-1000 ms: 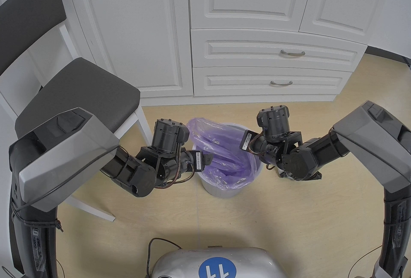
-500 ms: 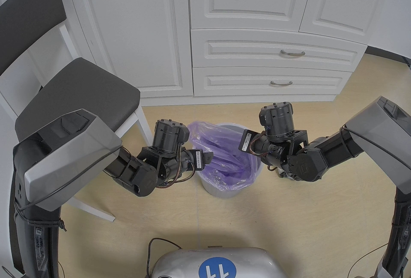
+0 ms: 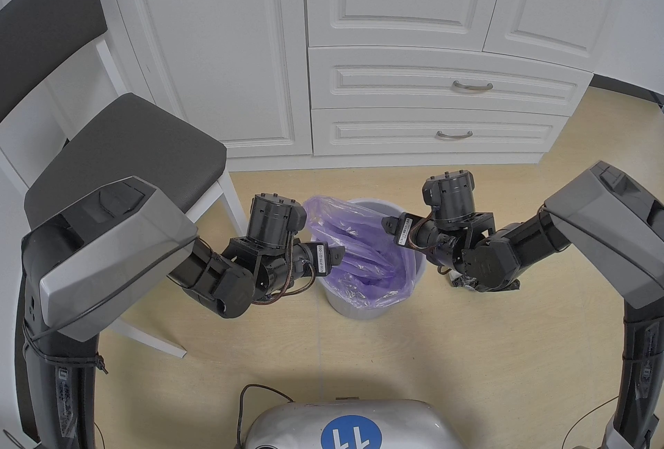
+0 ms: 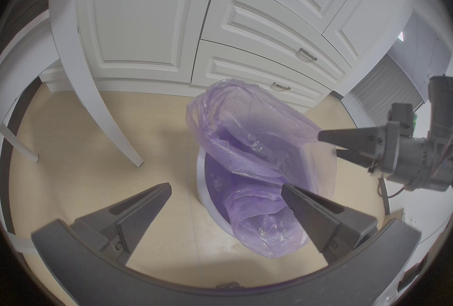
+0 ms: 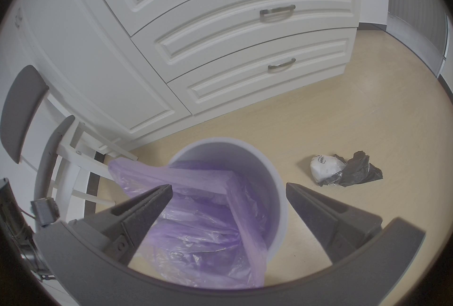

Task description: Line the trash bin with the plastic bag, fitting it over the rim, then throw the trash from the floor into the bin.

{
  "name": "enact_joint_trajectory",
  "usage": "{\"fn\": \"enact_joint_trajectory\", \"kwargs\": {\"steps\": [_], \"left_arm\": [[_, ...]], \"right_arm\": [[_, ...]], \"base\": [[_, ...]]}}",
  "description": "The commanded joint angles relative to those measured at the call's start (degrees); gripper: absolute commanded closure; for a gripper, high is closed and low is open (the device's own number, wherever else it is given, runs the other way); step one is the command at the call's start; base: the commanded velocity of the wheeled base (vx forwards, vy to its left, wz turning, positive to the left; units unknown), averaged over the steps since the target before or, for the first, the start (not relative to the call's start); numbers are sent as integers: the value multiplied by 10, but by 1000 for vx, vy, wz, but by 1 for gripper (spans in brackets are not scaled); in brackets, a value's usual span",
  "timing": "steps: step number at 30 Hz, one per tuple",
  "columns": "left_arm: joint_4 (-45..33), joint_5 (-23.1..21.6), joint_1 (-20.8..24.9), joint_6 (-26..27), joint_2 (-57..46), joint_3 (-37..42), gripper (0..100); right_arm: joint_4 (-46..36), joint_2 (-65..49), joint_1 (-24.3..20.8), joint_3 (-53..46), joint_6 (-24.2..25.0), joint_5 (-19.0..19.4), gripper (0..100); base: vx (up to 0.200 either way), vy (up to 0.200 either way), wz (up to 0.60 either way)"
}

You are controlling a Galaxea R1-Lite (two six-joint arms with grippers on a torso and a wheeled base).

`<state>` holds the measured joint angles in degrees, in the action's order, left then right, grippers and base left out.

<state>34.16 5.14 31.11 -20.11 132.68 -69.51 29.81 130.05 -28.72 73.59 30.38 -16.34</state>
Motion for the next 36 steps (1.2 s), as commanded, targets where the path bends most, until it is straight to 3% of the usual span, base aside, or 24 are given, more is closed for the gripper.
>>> {"fn": "enact_joint_trajectory", "kwargs": {"steps": [1, 6, 7, 25, 29, 36], "left_arm": [[0, 0, 2, 0, 2, 0, 0], [0, 0, 2, 0, 3, 0, 0], [0, 0, 2, 0, 3, 0, 0], [0, 0, 1, -1, 3, -1, 0], [0, 0, -1, 0, 5, -2, 0], [1, -1, -2, -1, 6, -5, 0]], "right_arm": [[0, 64, 4, 27, 3, 0, 0], [24, 87, -3, 31, 13, -1, 0], [31, 87, -4, 29, 13, -1, 100], [46, 30, -11, 8, 35, 1, 100], [46, -42, -29, -35, 35, 1, 100], [46, -73, -60, -67, 32, 1, 100]], "base": [[0, 0, 0], [0, 0, 0], [0, 0, 0], [0, 0, 0], [0, 0, 0], [0, 0, 0]]}}
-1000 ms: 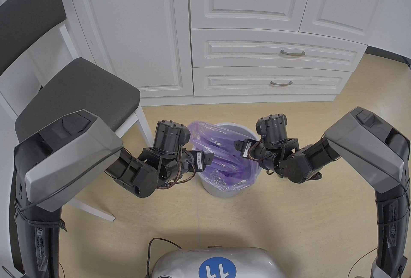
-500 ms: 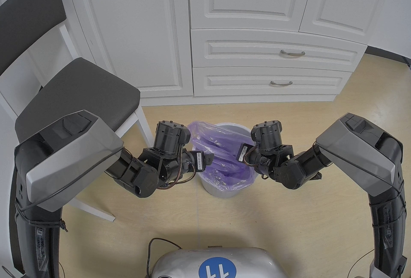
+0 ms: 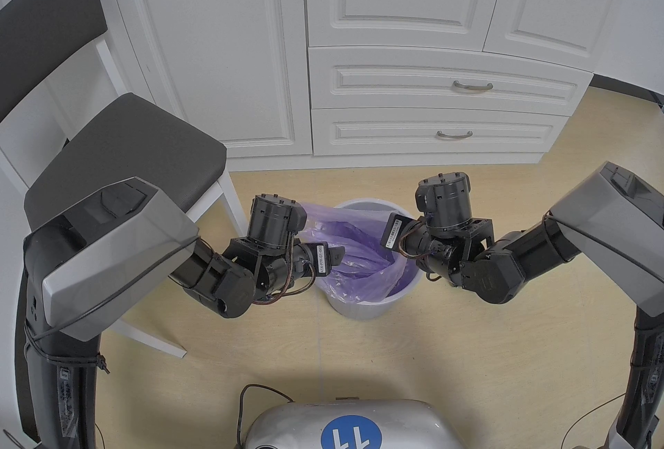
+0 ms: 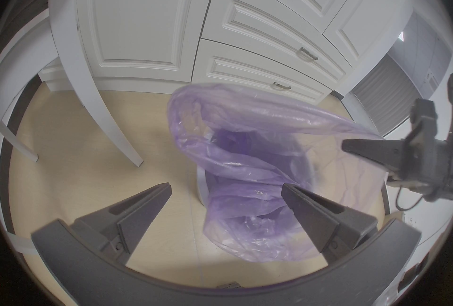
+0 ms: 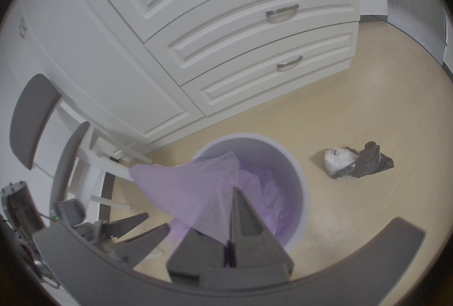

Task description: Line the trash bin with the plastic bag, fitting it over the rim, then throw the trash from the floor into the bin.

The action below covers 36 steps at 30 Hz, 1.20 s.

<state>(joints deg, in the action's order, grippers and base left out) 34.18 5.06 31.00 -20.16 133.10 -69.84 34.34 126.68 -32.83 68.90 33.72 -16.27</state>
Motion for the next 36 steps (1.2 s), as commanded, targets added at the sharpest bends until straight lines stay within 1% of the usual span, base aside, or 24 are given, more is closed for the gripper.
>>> {"fn": "enact_joint_trajectory", "kwargs": {"steps": [1, 8, 15, 17, 21, 23, 24, 26, 27, 29, 33, 34, 36], "left_arm": [[1, 0, -1, -1, 2, -3, 0], [1, 0, -2, -18, 11, -17, 0], [1, 0, -8, -23, 30, -35, 0], [0, 1, -11, -29, 44, -50, 0], [-2, 2, -21, -59, 66, -82, 0], [-2, 2, -21, -59, 66, -82, 0], [0, 3, -27, -82, 82, -106, 0], [0, 4, -31, -102, 93, -127, 0], [0, 4, -31, -102, 93, -127, 0], [0, 8, -35, -130, 99, -144, 0], [8, 15, -36, -143, 97, -149, 0], [18, 15, -36, -144, 95, -145, 100], [38, 15, -36, -144, 96, -141, 100]], "right_arm": [[0, -40, -22, -23, -1, 0, 100], [-1, -65, -44, -50, -7, 0, 100], [-1, -104, -67, -84, -25, -1, 100], [-1, -117, -75, -95, -27, -1, 100], [-1, -132, -78, -111, -45, -1, 100], [-1, -132, -78, -111, -45, -1, 100], [-1, -138, -77, -121, -56, 0, 100], [-2, -144, -77, -130, -66, 0, 100], [-2, -144, -77, -130, -66, 0, 100], [-2, -149, -73, -139, -80, 0, 100], [-2, -147, -68, -148, -93, 12, 100], [-2, -147, -67, -150, -93, 16, 100], [-2, -148, -66, -155, -94, 23, 100]], "base": [[0, 0, 0], [0, 0, 0], [0, 0, 0], [0, 0, 0], [0, 0, 0], [0, 0, 0], [0, 0, 0], [0, 0, 0], [0, 0, 0], [0, 0, 0], [0, 0, 0], [0, 0, 0], [0, 0, 0]]}}
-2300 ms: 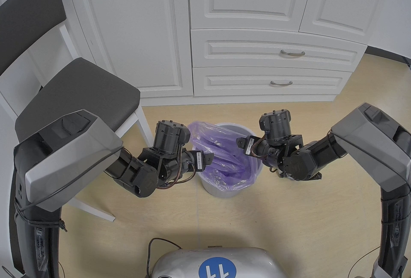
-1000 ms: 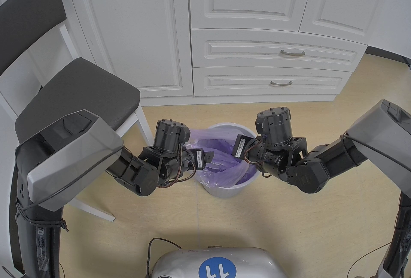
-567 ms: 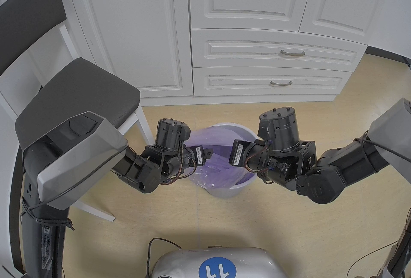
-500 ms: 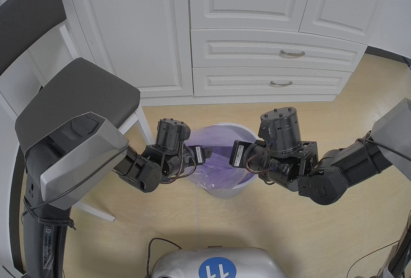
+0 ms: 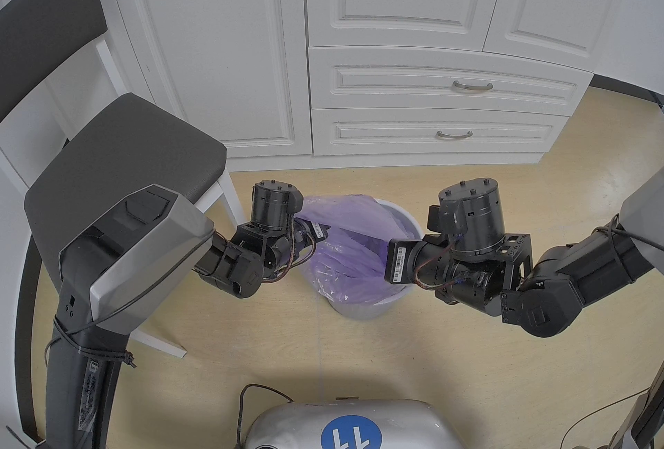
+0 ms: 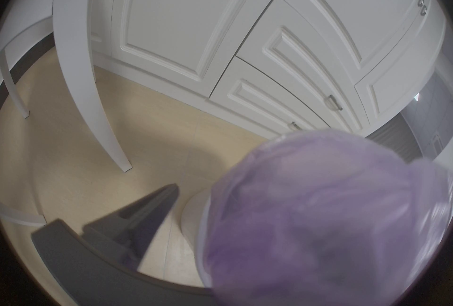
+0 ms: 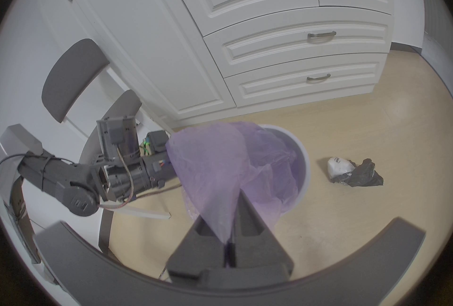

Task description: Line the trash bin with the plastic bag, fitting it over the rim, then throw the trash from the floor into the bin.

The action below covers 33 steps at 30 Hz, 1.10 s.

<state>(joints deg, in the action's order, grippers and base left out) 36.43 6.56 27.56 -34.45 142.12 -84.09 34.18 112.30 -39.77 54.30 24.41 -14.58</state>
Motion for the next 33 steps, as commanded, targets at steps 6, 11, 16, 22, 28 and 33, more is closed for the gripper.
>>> {"fn": "enact_joint_trajectory", "kwargs": {"steps": [6, 11, 16, 22, 28, 33], "left_arm": [[32, 0, -1, -2, 10, 6, 100], [34, 0, -1, 7, -4, 24, 100], [35, -8, -5, 49, -40, 71, 100], [65, -41, -16, 109, -66, 128, 100], [186, -99, -25, 151, -57, 195, 100], [196, -122, -29, 168, -59, 215, 100]], "right_arm": [[0, -5, 5, -23, -19, 8, 100], [0, 1, 31, -34, -53, 25, 100], [2, 13, 77, -29, -76, 40, 100], [4, 43, 121, -7, -91, 45, 100], [86, 106, 157, 23, -92, 46, 100], [143, 141, 176, 52, -88, 46, 100]], "base": [[0, 0, 0], [0, 0, 0], [0, 0, 0], [0, 0, 0], [0, 0, 0], [0, 0, 0]]}}
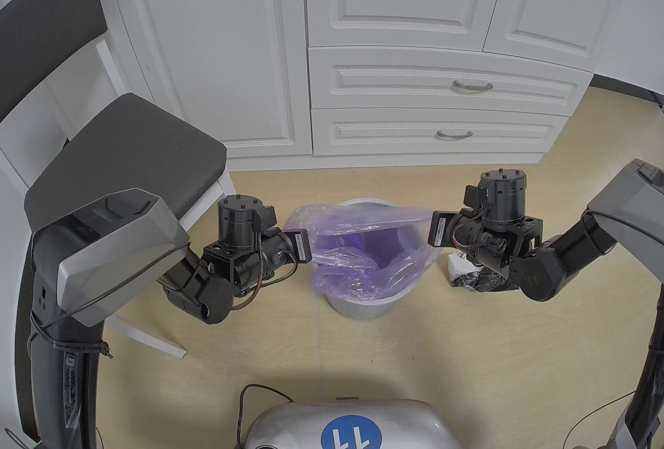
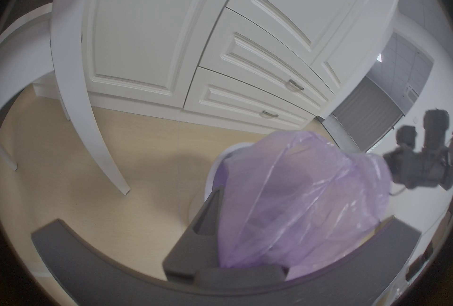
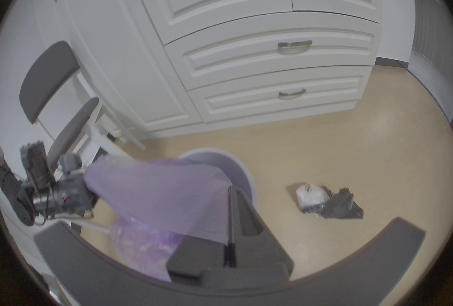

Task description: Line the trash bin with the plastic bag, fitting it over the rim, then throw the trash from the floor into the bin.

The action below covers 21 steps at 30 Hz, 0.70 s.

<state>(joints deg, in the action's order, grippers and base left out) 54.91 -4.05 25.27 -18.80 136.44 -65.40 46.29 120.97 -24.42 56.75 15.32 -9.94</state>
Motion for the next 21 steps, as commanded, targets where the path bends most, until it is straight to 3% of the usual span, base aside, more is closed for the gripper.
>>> {"fn": "enact_joint_trajectory", "kwargs": {"steps": [1, 15, 16, 21], "left_arm": [[11, -18, -6, 11, -2, 29, 100], [47, -58, -10, 10, -9, 59, 100], [50, -59, -10, 10, -10, 61, 100], [57, -58, -6, 9, -10, 62, 100]], "right_arm": [[27, 58, 24, 31, 5, 0, 100], [64, 99, 55, 97, 48, 1, 100], [64, 96, 55, 93, 48, 2, 0], [51, 65, 49, 69, 48, 4, 0]], "base": [[0, 0, 0], [0, 0, 0], [0, 0, 0], [0, 0, 0]]}}
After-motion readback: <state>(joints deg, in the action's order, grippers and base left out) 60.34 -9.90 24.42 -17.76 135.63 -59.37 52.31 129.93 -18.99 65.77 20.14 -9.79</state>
